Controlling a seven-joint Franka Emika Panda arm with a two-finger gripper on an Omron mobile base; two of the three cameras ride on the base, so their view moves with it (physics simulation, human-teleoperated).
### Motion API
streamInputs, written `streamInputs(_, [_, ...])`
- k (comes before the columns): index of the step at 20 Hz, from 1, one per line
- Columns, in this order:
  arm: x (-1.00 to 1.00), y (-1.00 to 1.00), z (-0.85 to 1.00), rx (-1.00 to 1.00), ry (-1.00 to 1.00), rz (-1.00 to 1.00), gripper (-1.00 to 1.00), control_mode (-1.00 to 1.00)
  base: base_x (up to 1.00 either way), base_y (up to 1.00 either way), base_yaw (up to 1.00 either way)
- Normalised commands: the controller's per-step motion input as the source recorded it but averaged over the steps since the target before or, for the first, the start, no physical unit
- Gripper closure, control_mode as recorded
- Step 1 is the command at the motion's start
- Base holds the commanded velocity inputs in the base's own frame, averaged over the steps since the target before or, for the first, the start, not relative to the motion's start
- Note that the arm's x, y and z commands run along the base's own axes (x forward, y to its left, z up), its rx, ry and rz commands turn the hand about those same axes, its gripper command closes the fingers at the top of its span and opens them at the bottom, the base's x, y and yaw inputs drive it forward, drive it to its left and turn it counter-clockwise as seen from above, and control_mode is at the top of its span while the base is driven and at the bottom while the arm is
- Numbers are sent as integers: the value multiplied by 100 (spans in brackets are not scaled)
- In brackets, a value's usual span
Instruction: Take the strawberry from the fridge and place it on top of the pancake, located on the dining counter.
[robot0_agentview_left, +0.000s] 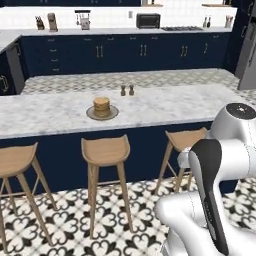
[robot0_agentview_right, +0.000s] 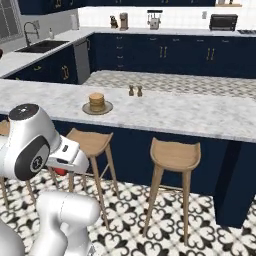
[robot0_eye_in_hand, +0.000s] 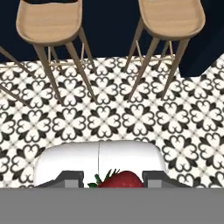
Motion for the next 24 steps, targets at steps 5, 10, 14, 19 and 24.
streamInputs(5, [0,0,0,0,0,0,100,100,49,100,-39])
streamInputs(10, [0,0,0,0,0,0,100,100,68,43,-4])
streamInputs(14, [0,0,0,0,0,0,100,100,50,0,7])
streamInputs(19, [0,0,0,0,0,0,100,100,54,7,3])
streamInputs(24, [0,0,0,0,0,0,100,100,39,7,17])
